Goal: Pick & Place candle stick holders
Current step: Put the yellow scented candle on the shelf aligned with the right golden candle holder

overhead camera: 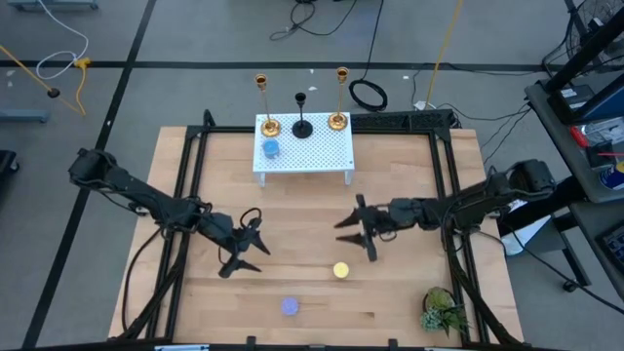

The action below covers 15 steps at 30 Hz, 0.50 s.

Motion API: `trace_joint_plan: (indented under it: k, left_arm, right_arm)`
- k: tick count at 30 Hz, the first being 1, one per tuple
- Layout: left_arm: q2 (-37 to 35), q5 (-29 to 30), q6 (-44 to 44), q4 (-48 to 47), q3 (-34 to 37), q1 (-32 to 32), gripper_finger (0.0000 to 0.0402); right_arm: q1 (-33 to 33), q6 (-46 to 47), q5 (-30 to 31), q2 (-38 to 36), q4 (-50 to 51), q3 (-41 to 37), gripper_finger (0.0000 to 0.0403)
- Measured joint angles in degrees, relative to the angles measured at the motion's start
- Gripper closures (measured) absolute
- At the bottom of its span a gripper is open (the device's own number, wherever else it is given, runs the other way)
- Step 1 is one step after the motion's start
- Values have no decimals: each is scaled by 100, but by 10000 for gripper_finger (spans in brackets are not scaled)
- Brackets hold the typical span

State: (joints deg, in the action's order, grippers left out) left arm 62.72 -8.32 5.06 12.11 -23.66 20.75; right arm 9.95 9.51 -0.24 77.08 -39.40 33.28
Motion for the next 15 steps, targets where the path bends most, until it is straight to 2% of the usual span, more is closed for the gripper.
trace_joint_plan:
  k: [6,10,15]
  left_arm:
    - [0,-2,-21,15,0,0,144]
    - [0,1,-22,16,0,0,144]
    - [0,303,-25,11,0,-2,144]
  right_arm:
    - [505,-118,45,400,-39,0,195]
    - [802,-125,236,930,-63,-2,154]
    - [1014,-206,325,1406,-412,-2,114]
